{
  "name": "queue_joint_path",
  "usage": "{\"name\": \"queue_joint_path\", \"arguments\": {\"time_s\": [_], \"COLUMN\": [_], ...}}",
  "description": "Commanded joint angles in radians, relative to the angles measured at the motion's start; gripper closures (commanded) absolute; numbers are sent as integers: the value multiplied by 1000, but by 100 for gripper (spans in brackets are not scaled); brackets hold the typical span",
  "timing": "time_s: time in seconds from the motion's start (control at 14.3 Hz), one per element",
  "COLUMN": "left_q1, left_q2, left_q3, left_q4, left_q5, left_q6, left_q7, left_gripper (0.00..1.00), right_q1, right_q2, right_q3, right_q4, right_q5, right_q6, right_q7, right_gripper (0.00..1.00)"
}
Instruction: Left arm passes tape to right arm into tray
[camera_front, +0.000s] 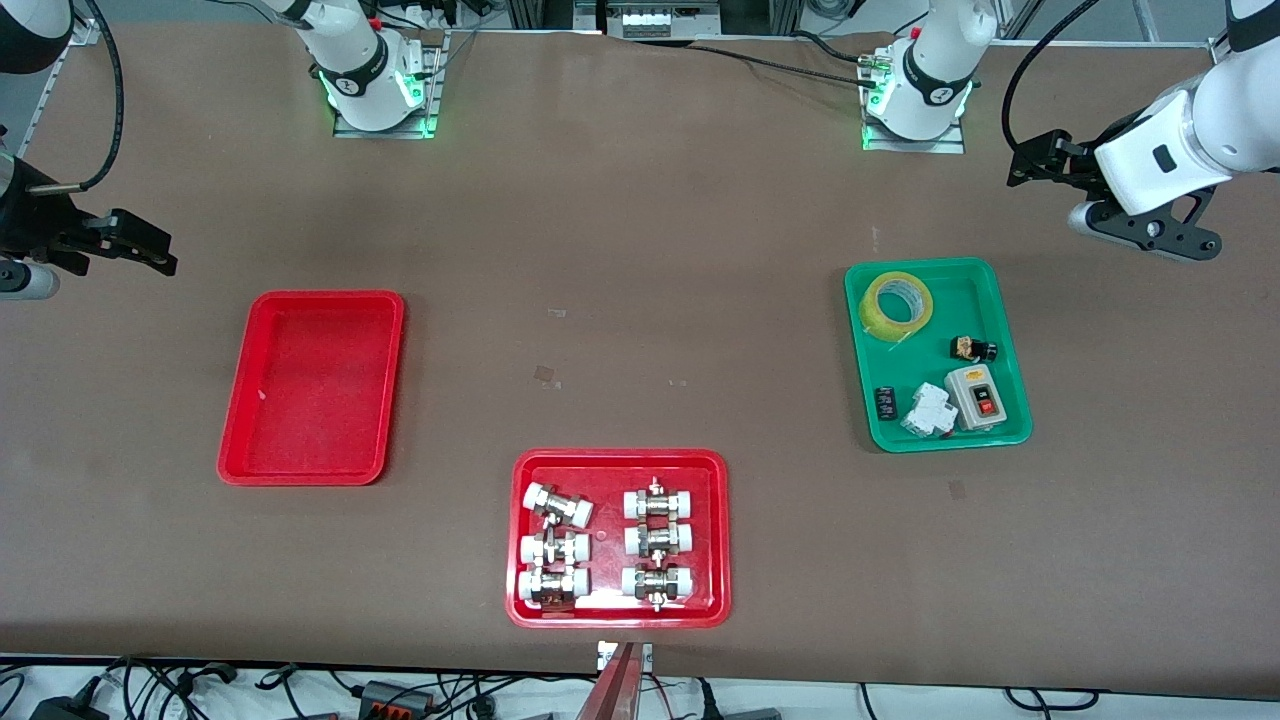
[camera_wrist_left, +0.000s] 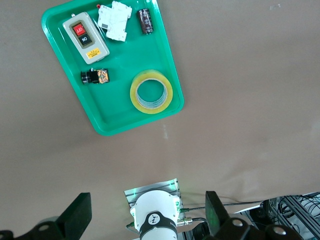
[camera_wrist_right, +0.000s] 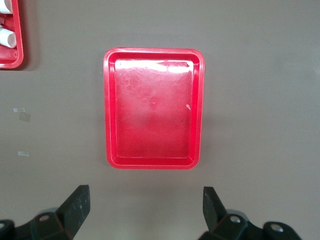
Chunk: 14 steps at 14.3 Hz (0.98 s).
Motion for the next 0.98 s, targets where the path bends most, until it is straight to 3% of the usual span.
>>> {"name": "queue_joint_path", "arguments": {"time_s": [0.0,0.56,0.91], "left_q1": [2,28,103], "left_q2": [1,4,102], "left_q3": [2,5,-6], "left_q4": [7,6,-22], "left_q5": [12,21,35], "left_q6": [-12,6,165], "left_q7": [20,20,299], "left_gripper": [0,0,0], "right_q1": [2,-1,-1], "right_q2": [-2,18,25], "right_q3": [-1,-1,-1], "right_q4": [-11,-11,-11], "right_q5": [-7,-9,-9], "right_q6": [11,22,37], "right_q7": [5,10,10], "right_gripper": [0,0,0]}}
